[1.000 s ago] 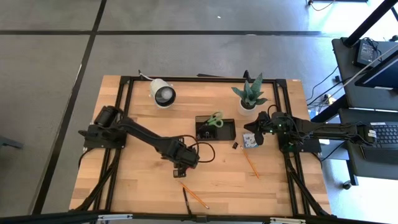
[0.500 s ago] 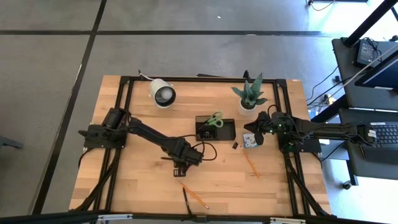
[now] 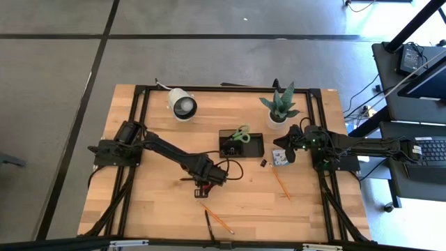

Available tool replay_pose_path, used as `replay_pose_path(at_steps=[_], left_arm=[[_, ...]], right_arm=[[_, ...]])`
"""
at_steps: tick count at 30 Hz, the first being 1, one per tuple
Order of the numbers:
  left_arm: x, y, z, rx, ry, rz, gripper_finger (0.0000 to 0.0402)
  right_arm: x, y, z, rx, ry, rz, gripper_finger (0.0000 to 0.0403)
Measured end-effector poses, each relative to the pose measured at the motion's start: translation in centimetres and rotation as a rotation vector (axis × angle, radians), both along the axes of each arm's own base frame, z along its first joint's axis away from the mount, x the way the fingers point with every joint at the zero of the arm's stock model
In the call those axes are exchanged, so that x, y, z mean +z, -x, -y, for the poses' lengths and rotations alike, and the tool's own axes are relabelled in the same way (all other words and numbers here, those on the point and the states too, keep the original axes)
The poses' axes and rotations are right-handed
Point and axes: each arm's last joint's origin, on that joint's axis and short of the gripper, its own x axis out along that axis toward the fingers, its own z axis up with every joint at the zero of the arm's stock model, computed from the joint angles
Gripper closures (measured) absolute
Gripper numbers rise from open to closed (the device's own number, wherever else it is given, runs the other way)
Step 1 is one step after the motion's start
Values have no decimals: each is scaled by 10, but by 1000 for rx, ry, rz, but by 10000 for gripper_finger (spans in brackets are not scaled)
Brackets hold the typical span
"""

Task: Pick and place office supplies into organizer
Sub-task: Put the top black pen in the desk organizer

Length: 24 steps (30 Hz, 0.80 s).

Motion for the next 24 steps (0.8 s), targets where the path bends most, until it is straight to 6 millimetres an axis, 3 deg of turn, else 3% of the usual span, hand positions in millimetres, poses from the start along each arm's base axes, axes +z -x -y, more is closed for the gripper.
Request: replay_pose_path(at_steps=[6, 13, 19, 24], left_arm=[[4, -1, 1, -23, 2, 21, 374], [24, 1, 0, -36, -23, 89, 384], [66, 9, -3, -55, -76, 226, 384], [111, 9, -11, -52, -202, 494, 384]], right_arm=[[0, 0, 0, 0, -1, 0, 352], [0, 0, 0, 0, -1, 0, 352], [0, 0, 0, 0, -1, 1, 352], [0, 0, 0, 0, -1, 5, 352]])
